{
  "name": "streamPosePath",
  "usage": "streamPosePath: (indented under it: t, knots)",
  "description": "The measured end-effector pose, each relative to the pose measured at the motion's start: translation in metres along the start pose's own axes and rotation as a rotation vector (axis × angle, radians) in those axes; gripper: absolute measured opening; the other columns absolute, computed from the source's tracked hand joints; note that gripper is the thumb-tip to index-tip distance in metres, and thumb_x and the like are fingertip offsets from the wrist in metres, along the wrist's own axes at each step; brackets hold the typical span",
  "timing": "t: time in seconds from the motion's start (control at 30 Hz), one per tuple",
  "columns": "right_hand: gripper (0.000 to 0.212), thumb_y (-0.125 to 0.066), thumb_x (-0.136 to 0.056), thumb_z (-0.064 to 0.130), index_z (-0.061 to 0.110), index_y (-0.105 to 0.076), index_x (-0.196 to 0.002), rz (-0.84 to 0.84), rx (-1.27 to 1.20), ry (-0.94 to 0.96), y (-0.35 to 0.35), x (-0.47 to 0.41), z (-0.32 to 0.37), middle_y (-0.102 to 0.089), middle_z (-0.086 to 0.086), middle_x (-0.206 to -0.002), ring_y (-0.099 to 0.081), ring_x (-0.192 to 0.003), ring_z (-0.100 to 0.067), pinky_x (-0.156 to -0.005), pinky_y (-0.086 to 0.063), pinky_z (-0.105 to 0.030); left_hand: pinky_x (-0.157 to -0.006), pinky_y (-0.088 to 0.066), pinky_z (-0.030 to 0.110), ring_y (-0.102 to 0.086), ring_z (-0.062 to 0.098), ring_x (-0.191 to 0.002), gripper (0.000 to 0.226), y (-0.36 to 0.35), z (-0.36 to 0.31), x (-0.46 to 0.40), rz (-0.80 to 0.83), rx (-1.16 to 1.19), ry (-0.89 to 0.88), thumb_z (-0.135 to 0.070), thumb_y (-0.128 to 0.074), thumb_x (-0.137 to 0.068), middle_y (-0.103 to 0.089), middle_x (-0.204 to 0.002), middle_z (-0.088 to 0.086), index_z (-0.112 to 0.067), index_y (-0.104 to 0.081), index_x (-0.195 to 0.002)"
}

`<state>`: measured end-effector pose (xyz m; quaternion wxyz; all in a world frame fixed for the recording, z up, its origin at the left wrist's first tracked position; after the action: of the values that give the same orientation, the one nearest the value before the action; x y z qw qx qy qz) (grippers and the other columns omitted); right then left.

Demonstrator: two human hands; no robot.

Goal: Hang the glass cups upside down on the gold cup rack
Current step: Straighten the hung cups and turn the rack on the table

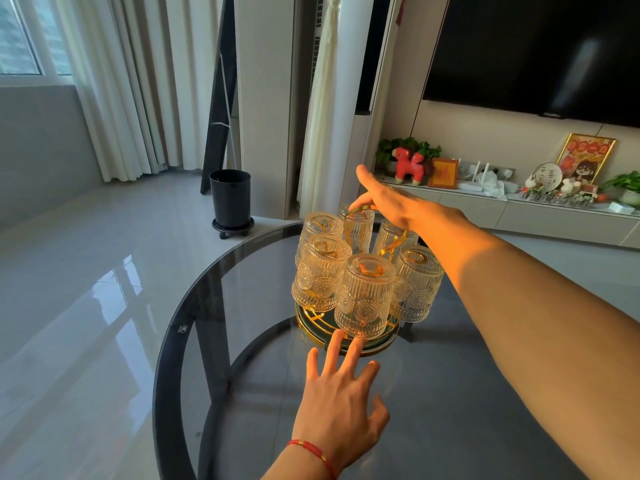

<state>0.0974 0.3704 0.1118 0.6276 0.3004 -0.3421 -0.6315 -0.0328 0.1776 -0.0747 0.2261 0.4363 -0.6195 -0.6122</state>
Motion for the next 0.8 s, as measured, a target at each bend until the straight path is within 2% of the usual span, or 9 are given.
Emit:
streamPosePath:
  t: [0.1, 0.17, 0.27, 0.33, 0.43, 0.57, 0.8]
  knots:
    - [0.110, 0.000, -0.080, 0.090, 0.023, -0.073, -0.127, 0.022, 0.006, 0.000, 0.000, 0.002, 0.001, -0.034, -0.010, -0.167, -0.029, -0.153, -0.031, -0.124, -0.010, -0.062, -0.110, -0.021, 0.070, -0.021, 0.039, -0.148, 0.053, 0.002, -0.001, 0.000, -0.012, 0.005, -0.005, -0.058, -0.042, -0.084, -0.039, -0.157, 0.006, -0.035, -0.059, -0.128]
    - [0.107, -0.002, -0.083, 0.089, 0.022, -0.074, -0.124, 0.023, -0.025, 0.030, 0.001, 0.003, 0.003, -0.047, -0.009, -0.159, -0.037, -0.150, -0.029, -0.124, -0.014, -0.059, -0.110, -0.024, 0.069, -0.022, 0.038, -0.148, 0.052, 0.003, -0.001, 0.001, -0.016, 0.007, -0.004, -0.056, -0.043, -0.083, -0.041, -0.155, 0.006, -0.034, -0.061, -0.127]
    - [0.097, -0.010, -0.090, 0.083, 0.018, -0.079, -0.113, -0.073, -0.114, 0.125, 0.008, 0.007, 0.004, -0.071, -0.008, -0.132, -0.061, -0.128, -0.023, -0.119, -0.033, -0.051, -0.107, -0.032, 0.068, -0.031, 0.039, -0.144, 0.049, 0.002, -0.001, 0.001, -0.029, 0.001, 0.000, -0.056, -0.045, -0.082, -0.047, -0.151, 0.006, -0.034, -0.065, -0.121]
    - [0.096, -0.013, -0.090, 0.082, 0.017, -0.079, -0.111, -0.091, -0.115, 0.150, 0.009, 0.009, 0.003, -0.077, -0.008, -0.118, -0.067, -0.117, -0.021, -0.116, -0.038, -0.051, -0.107, -0.031, 0.068, -0.030, 0.039, -0.145, 0.050, 0.002, -0.001, 0.001, -0.042, 0.003, 0.004, -0.056, -0.044, -0.082, -0.047, -0.152, 0.006, -0.034, -0.064, -0.122]
    - [0.096, -0.013, -0.090, 0.083, 0.016, -0.078, -0.115, -0.057, -0.082, 0.137, 0.005, 0.012, 0.000, -0.076, -0.006, -0.121, -0.067, -0.117, -0.019, -0.117, -0.037, -0.051, -0.111, -0.024, 0.068, -0.021, 0.039, -0.148, 0.052, 0.002, -0.002, 0.001, -0.036, 0.013, 0.006, -0.056, -0.041, -0.084, -0.040, -0.156, 0.006, -0.033, -0.061, -0.126]
    - [0.095, -0.013, -0.092, 0.080, 0.014, -0.077, -0.117, -0.074, -0.077, 0.129, 0.005, 0.014, 0.000, -0.076, -0.006, -0.121, -0.066, -0.119, -0.020, -0.118, -0.035, -0.052, -0.108, -0.033, 0.068, -0.031, 0.040, -0.144, 0.049, 0.002, -0.002, 0.001, -0.052, 0.002, 0.004, -0.055, -0.044, -0.082, -0.048, -0.150, 0.007, -0.033, -0.064, -0.121]
    - [0.093, -0.012, -0.093, 0.078, 0.016, -0.075, -0.121, -0.071, -0.027, 0.138, 0.003, 0.018, 0.002, -0.074, -0.006, -0.125, -0.063, -0.123, -0.023, -0.118, -0.035, -0.054, -0.110, -0.027, 0.068, -0.023, 0.039, -0.147, 0.052, 0.000, -0.001, 0.000, -0.047, 0.018, 0.003, -0.055, -0.041, -0.084, -0.042, -0.154, 0.007, -0.033, -0.061, -0.126]
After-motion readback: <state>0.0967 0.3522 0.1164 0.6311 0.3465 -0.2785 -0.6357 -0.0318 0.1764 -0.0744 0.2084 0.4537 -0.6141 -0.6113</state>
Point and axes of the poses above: each hand's wrist, its own x-axis away from the middle knuckle, its own y-axis out of the back of the hand, z = x × y, the point moved 5 cm from there along -x, towards the middle knuckle
